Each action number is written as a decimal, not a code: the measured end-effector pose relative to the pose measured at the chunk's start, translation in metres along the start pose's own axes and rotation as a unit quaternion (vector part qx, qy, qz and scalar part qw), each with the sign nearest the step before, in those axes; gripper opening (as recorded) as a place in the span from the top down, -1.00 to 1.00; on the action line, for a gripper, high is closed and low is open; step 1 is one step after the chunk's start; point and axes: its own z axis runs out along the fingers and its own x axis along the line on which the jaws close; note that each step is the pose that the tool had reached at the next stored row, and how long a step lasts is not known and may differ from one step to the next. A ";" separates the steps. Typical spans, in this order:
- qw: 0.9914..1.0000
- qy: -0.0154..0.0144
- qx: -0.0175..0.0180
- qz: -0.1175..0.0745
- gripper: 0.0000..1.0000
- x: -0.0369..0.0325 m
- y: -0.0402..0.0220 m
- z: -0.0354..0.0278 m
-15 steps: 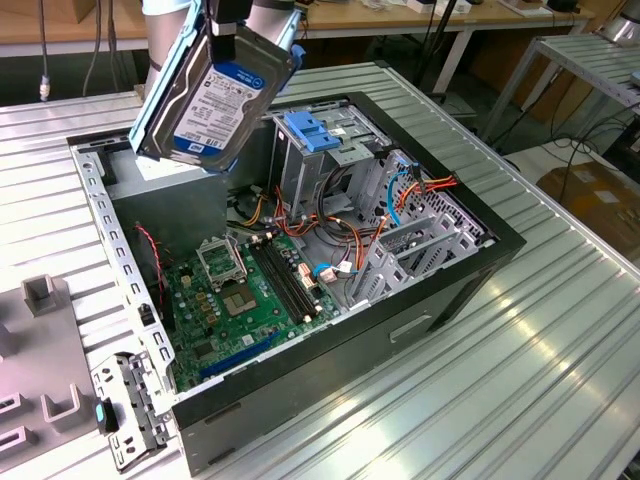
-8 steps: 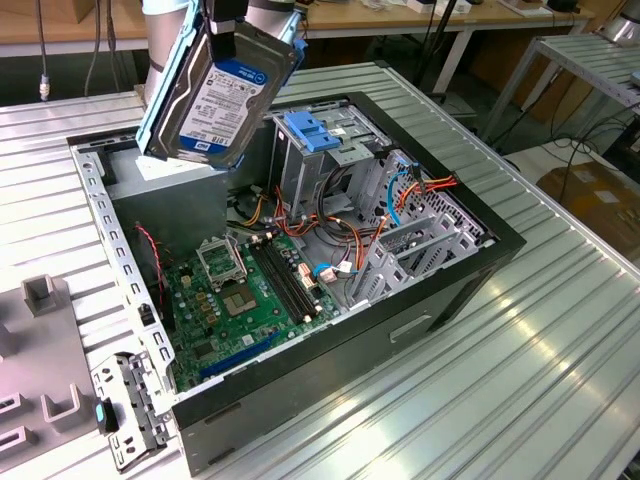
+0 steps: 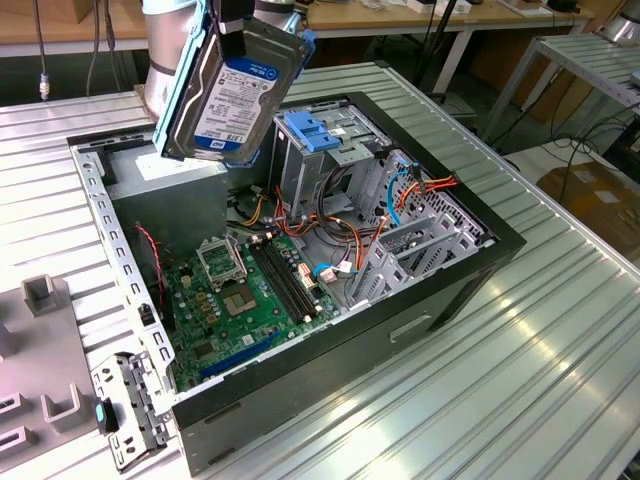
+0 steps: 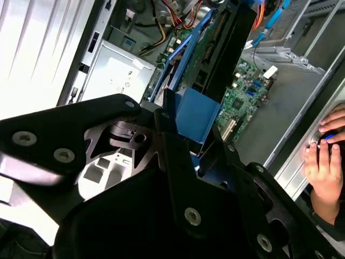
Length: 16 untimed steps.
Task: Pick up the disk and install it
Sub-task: 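Insert the disk into the insertion slot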
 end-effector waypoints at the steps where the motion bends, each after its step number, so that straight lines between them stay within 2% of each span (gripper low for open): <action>1: 1.000 0.000 0.004 0.000 0.25 0.0030 0.0002 -0.0001; 4: 1.000 -0.001 0.014 0.000 0.25 0.0149 0.0003 -0.0002; 5: 1.000 -0.001 0.016 0.000 0.25 0.0198 0.0001 -0.0001; 8: 1.000 -0.001 0.016 0.000 0.25 0.0328 -0.0005 0.0003; 11: 1.000 -0.001 0.016 0.000 0.25 0.0423 -0.0008 0.0010; 16: 1.000 -0.001 0.017 0.000 0.25 0.0546 -0.0011 0.0021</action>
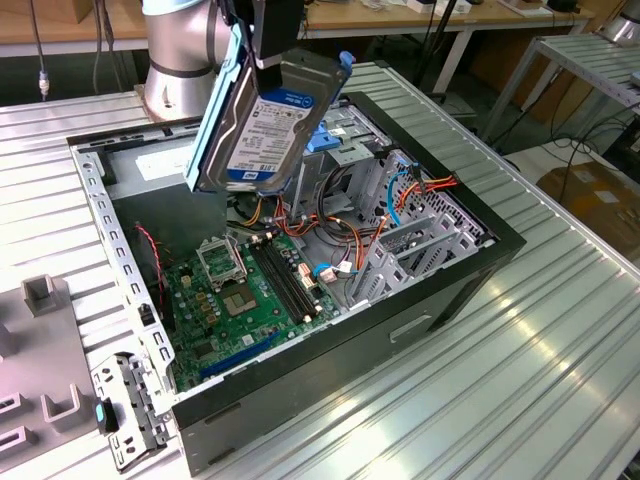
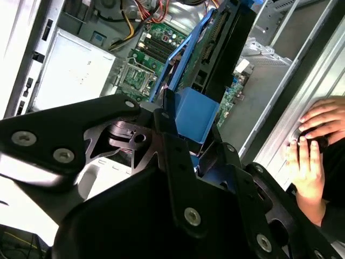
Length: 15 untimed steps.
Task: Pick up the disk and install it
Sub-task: 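Insert the disk into the insertion slot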
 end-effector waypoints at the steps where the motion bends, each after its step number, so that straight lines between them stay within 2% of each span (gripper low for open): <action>1: 1.000 0.000 0.000 0.000 0.25 0.0018 0.0000 0.0001; 2: 1.000 0.000 0.001 0.000 0.25 0.0027 0.0000 0.0002; 3: 1.000 0.000 0.005 0.000 0.25 0.0039 0.0000 0.0004; 4: 1.000 -0.001 0.014 0.000 0.25 0.0048 -0.0001 0.0006; 5: 0.999 -0.002 0.034 0.000 0.25 0.0053 -0.0001 0.0005; 7: 0.999 -0.003 0.054 0.000 0.25 0.0059 -0.0001 0.0005; 8: 0.998 -0.003 0.065 0.000 0.25 0.0065 -0.0001 0.0005; 10: 0.997 -0.004 0.081 0.000 0.25 0.0073 -0.0001 0.0006; 11: 0.996 -0.005 0.092 0.000 0.25 0.0079 -0.0001 0.0006; 12: 0.995 -0.005 0.101 0.000 0.25 0.0088 -0.0001 0.0008; 13: 0.995 -0.005 0.103 0.000 0.25 0.0112 -0.0001 0.0013; 15: 0.995 -0.005 0.103 0.000 0.25 0.0159 -0.0001 0.0020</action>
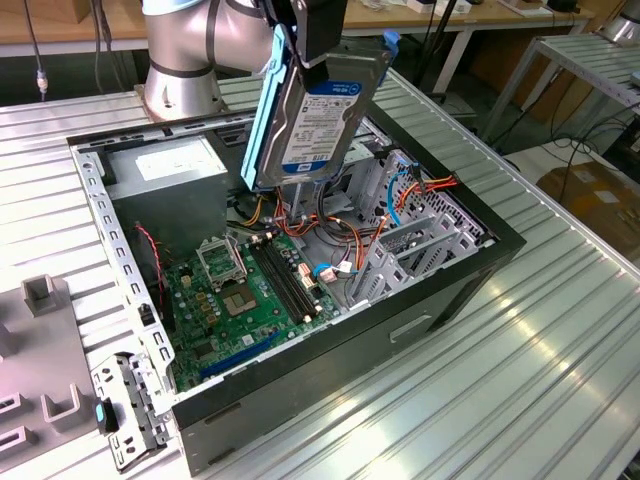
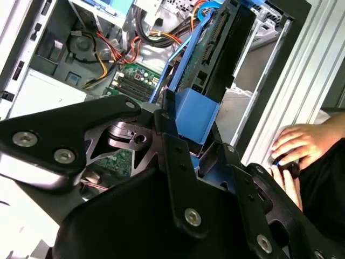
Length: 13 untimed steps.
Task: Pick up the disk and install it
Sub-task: 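Insert the disk into the insertion slot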
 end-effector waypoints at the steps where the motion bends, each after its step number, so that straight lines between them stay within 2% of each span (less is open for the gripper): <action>1: 1.000 0.000 0.000 0.000 0.25 0.0023 0.0000 0.0001; 6: 1.000 0.000 0.001 0.000 0.25 0.0145 0.0006 0.0026; 8: 1.000 0.000 0.004 0.000 0.25 0.0178 0.0013 0.0040; 10: 1.000 0.000 0.010 0.000 0.25 0.0195 0.0016 0.0047; 12: 1.000 0.000 0.019 0.000 0.25 0.0214 0.0018 0.0056; 13: 1.000 -0.001 0.021 0.000 0.25 0.0217 0.0020 0.0061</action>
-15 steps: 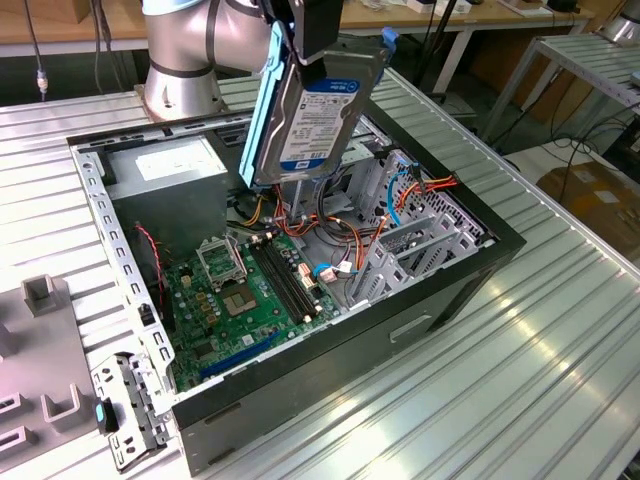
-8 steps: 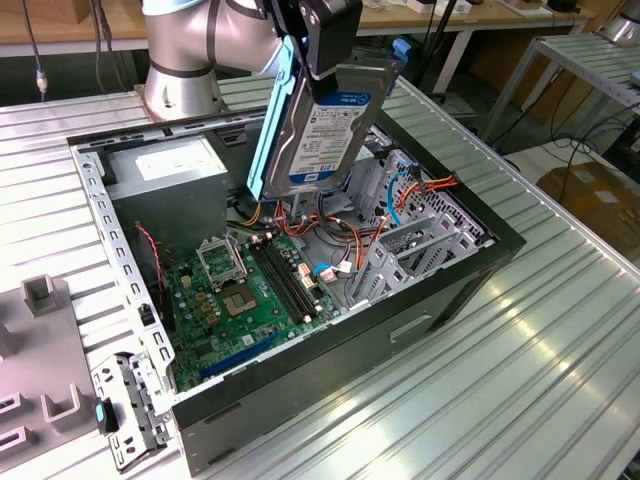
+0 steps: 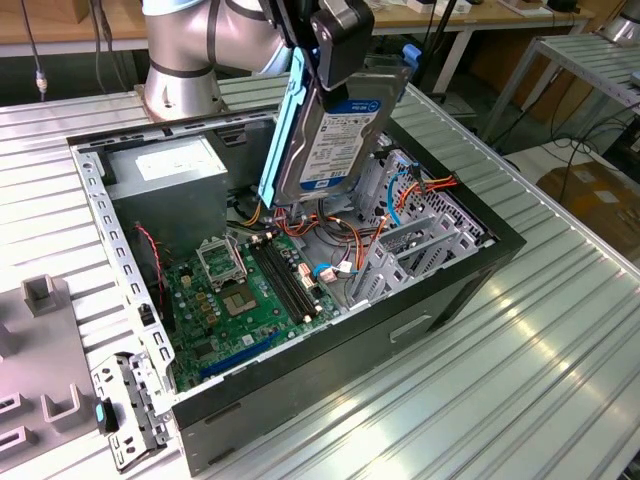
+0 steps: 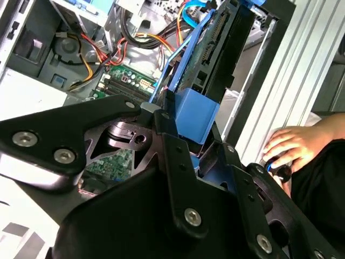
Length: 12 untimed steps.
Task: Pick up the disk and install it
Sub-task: 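Insert the disk into the insertion slot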
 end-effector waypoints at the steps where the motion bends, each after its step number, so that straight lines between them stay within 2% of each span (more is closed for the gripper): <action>1: 1.000 0.000 0.002 0.000 0.25 0.0003 0.0006 0.0013; 5: 1.000 0.000 0.003 0.000 0.25 0.0050 0.0025 0.0071; 8: 1.000 0.000 0.004 0.000 0.25 0.0151 0.0034 0.0112; 10: 1.000 0.000 0.004 0.000 0.25 0.0252 0.0034 0.0144; 12: 1.000 0.000 0.005 0.000 0.25 0.0295 0.0028 0.0160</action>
